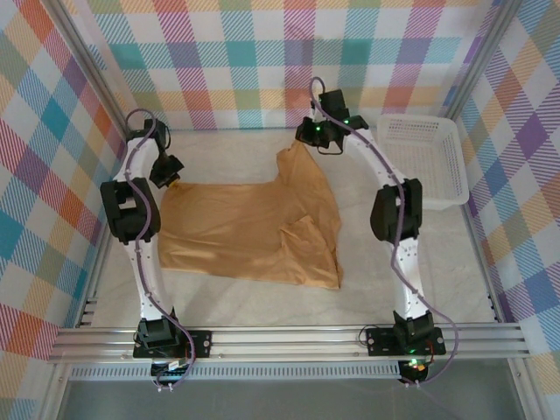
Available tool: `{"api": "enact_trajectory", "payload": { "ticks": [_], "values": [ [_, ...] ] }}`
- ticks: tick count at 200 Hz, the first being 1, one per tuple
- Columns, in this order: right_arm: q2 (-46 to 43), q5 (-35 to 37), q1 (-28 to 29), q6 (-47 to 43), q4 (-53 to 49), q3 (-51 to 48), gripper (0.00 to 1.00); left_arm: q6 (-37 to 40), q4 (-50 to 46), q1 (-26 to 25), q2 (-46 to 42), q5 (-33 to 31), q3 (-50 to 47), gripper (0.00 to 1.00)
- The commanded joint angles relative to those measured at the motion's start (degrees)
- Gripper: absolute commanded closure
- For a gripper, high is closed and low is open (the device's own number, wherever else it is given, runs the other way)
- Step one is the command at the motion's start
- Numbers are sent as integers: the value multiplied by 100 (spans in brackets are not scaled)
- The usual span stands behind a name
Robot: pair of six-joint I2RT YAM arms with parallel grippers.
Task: Fold the inside-out t-shirt
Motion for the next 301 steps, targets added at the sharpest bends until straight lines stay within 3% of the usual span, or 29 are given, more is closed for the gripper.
{"api": "enact_trajectory", "payload": {
  "ticks": [1,79,130,218,287,301],
  "values": [
    [-788,-33,168,-213,187,-901,100,-58,117,-5,-541,0,-262,100],
    [-3344,185,572,-173,703,-4132,100,-44,442,23,-1886,-345,-1892,100],
    [-4238,161,875,64,745,-5393,100,-56,591,65,-2205,-546,-2570,100],
    [-4928,335,1323,609,1023,-6965,100,-14,571,102,-2522,-1327,-3044,100],
    [-4949,455,1642,1061,1561,-8232,100,-206,1035,271,-2790,-1365,-4194,90],
    [-4915,461,1690,1084,1563,-8363,94,-278,1046,347,-2790,-1414,-4256,86]
  ]
}}
